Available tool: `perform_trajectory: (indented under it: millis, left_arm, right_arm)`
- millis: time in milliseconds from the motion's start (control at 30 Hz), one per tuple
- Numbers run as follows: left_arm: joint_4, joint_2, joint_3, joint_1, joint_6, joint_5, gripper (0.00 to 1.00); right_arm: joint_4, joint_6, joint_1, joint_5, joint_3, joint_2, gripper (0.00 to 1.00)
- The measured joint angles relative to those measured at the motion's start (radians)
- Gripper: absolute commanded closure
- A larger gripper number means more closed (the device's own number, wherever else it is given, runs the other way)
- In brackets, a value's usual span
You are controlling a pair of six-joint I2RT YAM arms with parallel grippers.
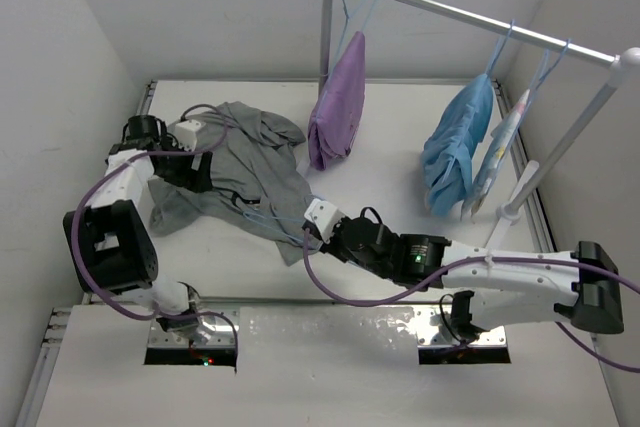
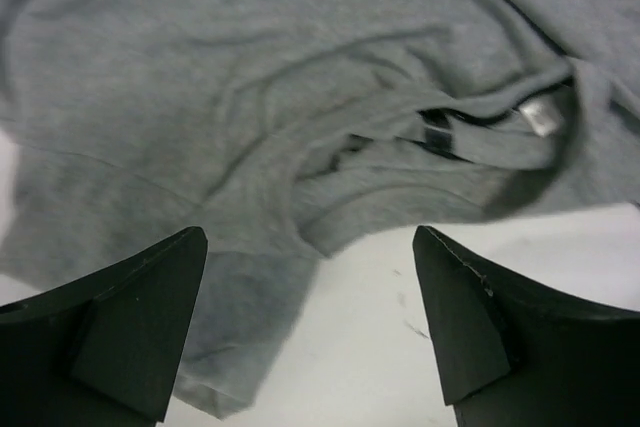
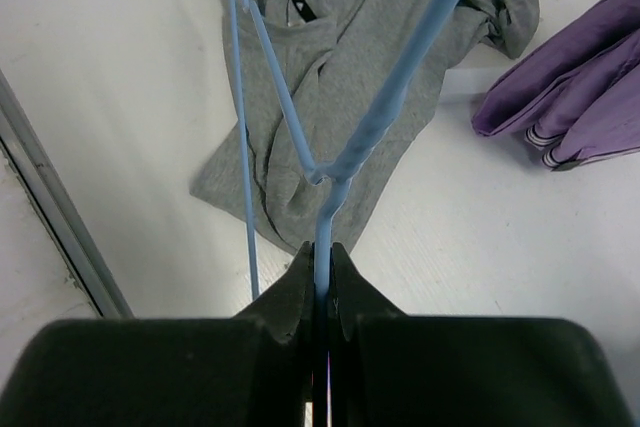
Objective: Place the t-shirt on the hanger
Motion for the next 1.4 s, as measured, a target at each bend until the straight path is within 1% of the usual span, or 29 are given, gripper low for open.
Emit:
perform_trajectory:
  millis: [100, 133, 233, 300, 333, 367, 400, 467, 500, 667, 800, 900, 967, 1067, 1200, 1267, 1400]
  left_arm:
    - [0.134, -0.022, -0.053, -0.013, -0.021, -0.072, 0.25]
    - [0.178, -0.017, -0.075, -0.018, -0.033, -0.106, 0.31]
    - [0.273, 0.034, -0.121, -0.025, -0.058, -0.188, 0.35]
    - [0.302, 0.08, -0.13, -0.027, -0.068, -0.205, 0.37]
    - [0.317, 0.1, -0.132, -0.029, -0.075, -0.211, 0.47]
    - [0.331, 0.111, -0.137, -0.032, -0.086, -0.219, 0.55]
    - [0.348, 0.116, -0.145, -0.034, -0.093, -0.229, 0.71]
    - [0.37, 0.109, -0.156, -0.038, -0.104, -0.248, 0.82]
    - [0.377, 0.105, -0.156, -0.039, -0.109, -0.255, 1.0]
    - [0.392, 0.06, -0.156, -0.04, -0.112, -0.253, 1.0]
    - [0.331, -0.021, -0.156, -0.041, -0.092, -0.2, 1.0]
    - [0.277, -0.101, -0.15, -0.048, -0.062, -0.166, 1.0]
    - [0.236, -0.131, -0.135, -0.053, -0.037, -0.139, 1.0]
    - [0.202, -0.137, -0.126, -0.058, -0.009, -0.114, 1.0]
    - [0.157, -0.135, -0.125, -0.058, 0.028, -0.105, 1.0]
    - [0.141, -0.135, -0.124, -0.058, 0.043, -0.105, 1.0]
    - [0.13, -0.135, -0.119, -0.058, 0.055, -0.115, 1.0]
  right_arm:
    - [0.001, 0.0, -0.001, -0.002, 0.0, 0.026, 1.0]
    - [0.001, 0.0, -0.001, -0.004, 0.0, 0.033, 1.0]
    - [0.002, 0.0, -0.003, -0.019, 0.004, 0.05, 1.0]
    - [0.002, 0.0, -0.006, -0.024, 0.016, 0.063, 1.0]
    - [0.003, 0.0, -0.007, -0.026, 0.024, 0.069, 1.0]
    - [0.003, 0.0, -0.007, -0.027, 0.031, 0.075, 1.0]
    - [0.005, 0.0, -0.008, -0.028, 0.037, 0.08, 1.0]
    - [0.007, 0.001, -0.011, -0.03, 0.043, 0.09, 1.0]
    - [0.008, 0.001, -0.013, -0.032, 0.045, 0.095, 1.0]
    - [0.032, 0.001, -0.034, -0.076, 0.048, 0.137, 1.0]
    - [0.061, -0.011, -0.071, -0.135, 0.104, 0.218, 1.0]
    - [0.082, -0.043, -0.094, -0.158, 0.218, 0.327, 1.0]
    - [0.078, -0.06, -0.106, -0.159, 0.326, 0.413, 1.0]
    - [0.07, -0.08, -0.114, -0.157, 0.506, 0.55, 1.0]
    - [0.0, -0.099, -0.122, -0.119, 0.697, 0.699, 1.0]
    - [-0.019, -0.101, -0.124, -0.106, 0.745, 0.745, 1.0]
    - [-0.058, -0.109, -0.134, -0.085, 0.76, 0.772, 1.0]
